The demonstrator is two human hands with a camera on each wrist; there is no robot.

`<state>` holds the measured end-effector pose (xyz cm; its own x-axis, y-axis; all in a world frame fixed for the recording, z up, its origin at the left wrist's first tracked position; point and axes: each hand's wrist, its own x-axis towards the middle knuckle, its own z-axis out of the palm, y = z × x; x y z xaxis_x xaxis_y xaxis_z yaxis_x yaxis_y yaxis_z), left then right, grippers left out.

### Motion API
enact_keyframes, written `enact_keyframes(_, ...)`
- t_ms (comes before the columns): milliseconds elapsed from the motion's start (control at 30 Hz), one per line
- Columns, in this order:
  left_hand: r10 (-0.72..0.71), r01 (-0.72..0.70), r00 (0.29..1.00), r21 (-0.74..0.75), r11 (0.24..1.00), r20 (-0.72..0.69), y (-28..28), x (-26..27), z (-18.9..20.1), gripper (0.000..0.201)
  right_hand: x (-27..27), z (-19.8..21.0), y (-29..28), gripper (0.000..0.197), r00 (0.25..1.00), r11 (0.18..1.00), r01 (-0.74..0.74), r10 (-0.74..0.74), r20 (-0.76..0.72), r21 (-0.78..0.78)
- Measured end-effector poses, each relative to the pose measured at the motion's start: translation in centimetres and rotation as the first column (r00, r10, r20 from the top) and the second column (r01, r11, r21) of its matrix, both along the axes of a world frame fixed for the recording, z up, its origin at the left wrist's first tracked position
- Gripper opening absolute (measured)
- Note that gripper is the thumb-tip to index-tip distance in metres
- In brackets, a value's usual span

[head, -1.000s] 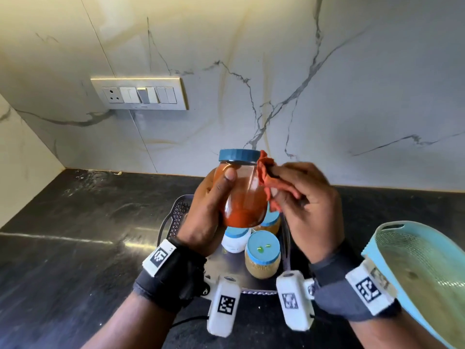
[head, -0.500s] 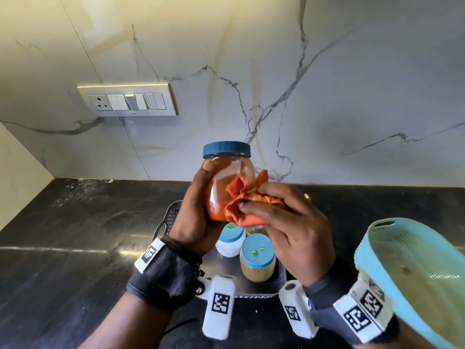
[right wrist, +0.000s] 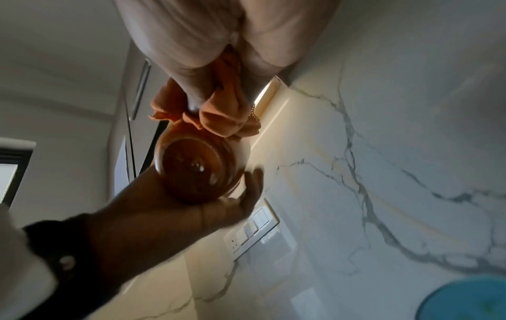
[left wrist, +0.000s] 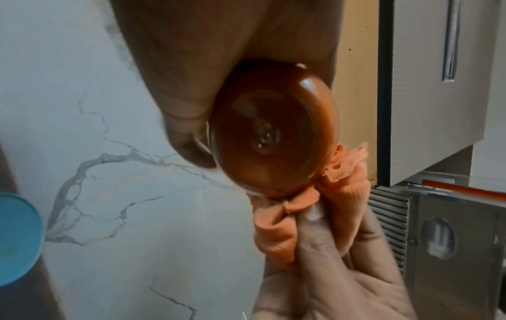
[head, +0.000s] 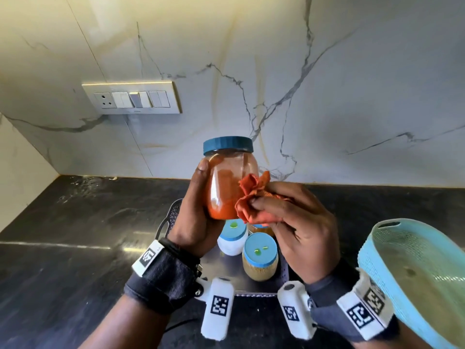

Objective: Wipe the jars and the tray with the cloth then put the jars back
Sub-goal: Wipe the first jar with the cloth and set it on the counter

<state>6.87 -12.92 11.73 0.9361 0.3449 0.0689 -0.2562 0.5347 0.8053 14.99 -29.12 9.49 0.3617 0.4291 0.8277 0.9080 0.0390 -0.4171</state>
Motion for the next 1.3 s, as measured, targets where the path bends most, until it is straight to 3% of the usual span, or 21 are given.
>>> enact_keyframes(67,-0.008,0.009,0.997,0.025,1.0,-0.07,-0.1,-0.2,0.6,0.065,0.1,0.1,0.0,0.028,0.996,0.999,0.033,-0.03,0.081,-0.03)
enact_keyframes(133,0.097,-0.076,0.987,0.159,0.984,-0.129,0.4,-0.3,0.9,0.057,-0.4,-0.2,0.3,0.018,0.982,0.994,0.053,-0.034,0.188,-0.099)
enact_keyframes(267,0.287,-0.198,0.951,0.486,0.851,-0.115,1.0,-0.3,0.4,0.064,-0.4,-0.1,0.4,0.016,0.939,0.981,0.068,-0.001,0.345,-0.181)
enact_keyframes(333,0.275,-0.196,0.955,0.467,0.862,-0.107,0.8,-0.4,0.3,0.067,0.7,0.9,0.5,0.023,0.964,0.987,0.042,0.001,0.266,-0.157)
enact_keyframes(467,0.242,-0.185,0.966,0.406,0.895,-0.094,0.1,-0.4,0.1,0.064,2.5,3.0,0.6,0.029,0.997,0.999,-0.002,-0.001,-0.073,-0.044)
enact_keyframes(533,0.274,-0.216,0.958,0.411,0.886,-0.087,0.0,-0.3,0.3,0.063,1.3,2.8,0.5,0.028,0.999,0.998,0.04,-0.04,-0.01,-0.056)
enact_keyframes(633,0.311,-0.259,0.948,0.408,0.875,-0.067,0.5,-0.2,1.0,0.065,-1.1,1.8,0.1,0.026,0.981,0.993,0.01,0.013,0.195,-0.114)
enact_keyframes(700,0.317,-0.263,0.947,0.427,0.865,-0.06,0.5,-0.2,1.1,0.064,-0.5,1.9,0.2,0.023,0.983,0.994,0.007,0.015,0.184,-0.114)
enact_keyframes(833,0.256,-0.206,0.964,0.42,0.884,-0.067,-0.6,0.1,0.7,0.063,2.0,3.5,0.6,0.03,0.993,0.994,0.114,-0.114,-0.017,0.002)
enact_keyframes(933,0.27,-0.227,0.961,0.387,0.894,-0.059,-0.4,0.3,1.1,0.065,0.2,2.7,0.8,0.027,0.98,0.986,0.159,-0.151,0.132,-0.046)
enact_keyframes(1033,0.296,-0.258,0.954,0.376,0.89,-0.045,0.3,0.4,1.3,0.066,-1.5,1.4,0.3,0.027,0.963,0.986,0.096,-0.057,0.263,-0.14)
enact_keyframes(1100,0.28,-0.244,0.959,0.385,0.89,-0.039,0.0,0.4,1.2,0.065,-0.1,1.8,0.2,0.024,0.977,0.988,0.101,-0.077,0.2,-0.112)
enact_keyframes(1233,0.227,-0.207,0.974,0.37,0.906,-0.01,-0.9,0.4,1.3,0.072,2.7,3.5,1.0,0.028,0.991,0.995,0.056,-0.045,-0.127,0.08)
enact_keyframes(1300,0.18,-0.177,0.983,0.319,0.931,0.019,-0.6,0.4,1.4,0.077,1.9,3.2,1.1,0.029,0.993,0.997,0.031,-0.024,-0.114,0.063)
